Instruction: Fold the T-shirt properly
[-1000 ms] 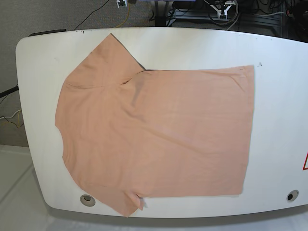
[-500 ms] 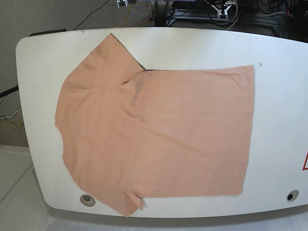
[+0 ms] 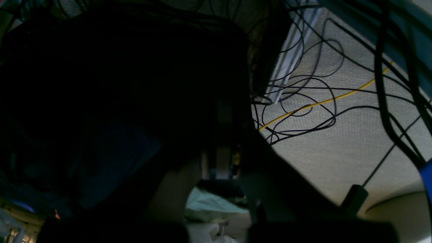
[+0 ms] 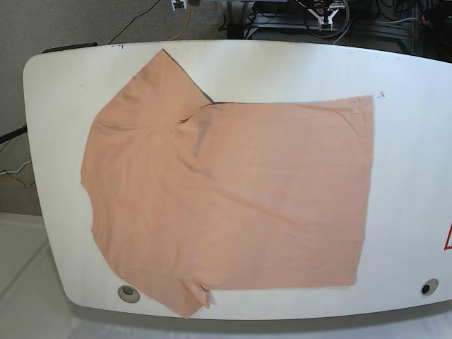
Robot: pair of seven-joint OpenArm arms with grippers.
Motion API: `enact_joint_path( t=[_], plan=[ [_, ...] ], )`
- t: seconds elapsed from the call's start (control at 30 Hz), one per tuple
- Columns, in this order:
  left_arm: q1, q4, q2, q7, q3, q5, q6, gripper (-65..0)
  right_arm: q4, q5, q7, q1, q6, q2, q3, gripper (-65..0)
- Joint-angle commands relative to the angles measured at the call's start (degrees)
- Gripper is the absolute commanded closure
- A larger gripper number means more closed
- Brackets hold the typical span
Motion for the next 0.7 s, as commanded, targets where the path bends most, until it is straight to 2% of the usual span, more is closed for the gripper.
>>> enact_joint_path(
  t=[0.0, 0.2, 0.27, 0.6, 0.67],
  plan=[
    [0.64, 0.13, -0.03, -0.31, -0.11, -0.13, 0.12, 0.0, 0.63, -0.42, 0.70, -0.52, 0.32, 0.36, 0.09, 0.0],
    [2.57, 3.57, -0.36, -0.27, -0.10, -0.57, 0.06, 0.0, 3.21, -0.27, 0.78, -2.41, 0.50, 0.93, 0.08, 0.0],
    [7.11, 9.83, -1.42, -0.77, 0.04, -0.90, 0.21, 0.0, 7.29, -0.25, 1.15, -5.81, 0.98, 1.80, 0.09, 0.0],
    [13.02, 17.32, -2.94, -0.24, 0.09, -0.14, 0.18, 0.0, 14.00, -0.12, 1.22, -10.62, 1.48, 2.56, -0.01, 0.0],
    [16.70, 21.92, -3.63, -0.24, 0.19, 0.06, 0.39, 0.0, 17.20, 0.27, 1.25, -13.12, 1.16, 2.84, 0.07, 0.0]
  ],
)
